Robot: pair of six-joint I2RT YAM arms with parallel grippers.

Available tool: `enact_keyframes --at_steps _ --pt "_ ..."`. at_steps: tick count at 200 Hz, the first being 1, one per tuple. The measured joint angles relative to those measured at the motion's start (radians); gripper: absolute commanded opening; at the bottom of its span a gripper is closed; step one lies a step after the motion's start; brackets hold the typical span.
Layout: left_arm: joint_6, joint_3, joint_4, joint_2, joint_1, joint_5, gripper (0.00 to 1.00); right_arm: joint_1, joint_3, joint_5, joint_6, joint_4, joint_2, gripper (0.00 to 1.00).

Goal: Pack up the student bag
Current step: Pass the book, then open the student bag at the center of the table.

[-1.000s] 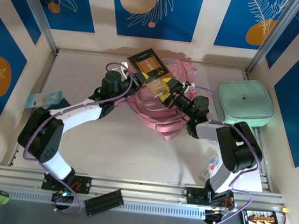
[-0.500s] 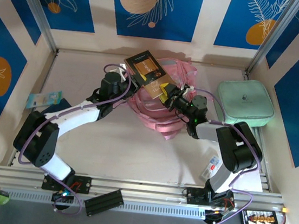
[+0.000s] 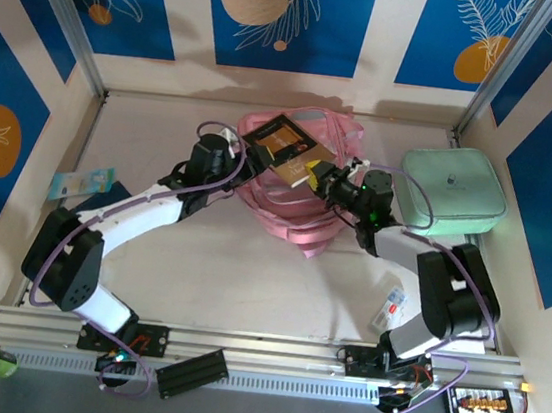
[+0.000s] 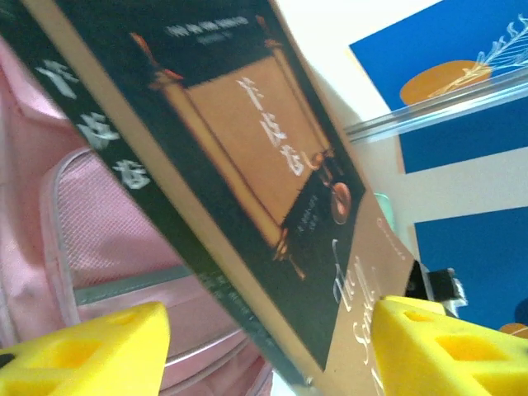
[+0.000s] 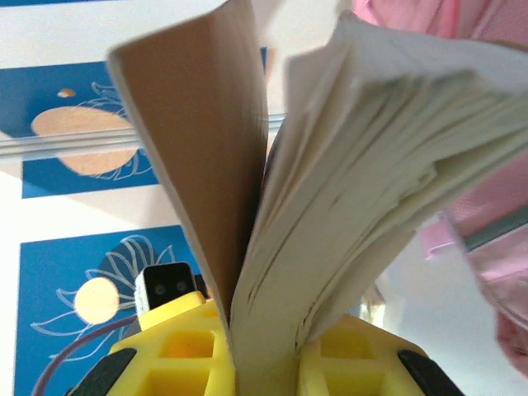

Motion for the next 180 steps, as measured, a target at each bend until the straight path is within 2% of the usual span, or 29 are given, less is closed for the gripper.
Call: enact_keyframes --at_steps 23,32,40,63,94,124,166,180 --pt "0.141 0.063 -0.114 0.0 -0.008 0.011 0.81 -0.058 -0.004 0.011 -0.113 -0.18 -0.138 0.11" --pt "0.194 0.091 -0.158 0.001 -0.014 0.016 0.9 -0.084 -0.004 0.018 -0.158 -0.255 -0.202 0.11" --pt "0.241 0.117 -0.194 0.004 -0.021 0.02 0.95 -0.106 -0.004 0.025 -0.2 -0.316 -0.256 0.12" --pt "0.404 0.211 -0.289 0.047 -0.052 0.034 1.0 -0.172 -0.004 0.048 -0.313 -0.484 -0.4 0.11" --pt "0.613 0.364 -0.45 0.162 -0.103 0.007 1.0 -0.243 -0.003 0.102 -0.441 -0.699 -0.535 0.12" --pt "0.823 0.51 -0.605 0.305 -0.17 -0.079 1.0 -0.286 0.006 0.17 -0.531 -0.892 -0.602 0.12" --pt "1.039 0.689 -0.778 0.496 -0.27 -0.261 1.0 -0.328 0.012 0.236 -0.597 -1.025 -0.664 0.12" --pt "1.085 0.741 -0.821 0.548 -0.285 -0.283 0.95 -0.341 0.013 0.24 -0.604 -1.041 -0.672 0.12"
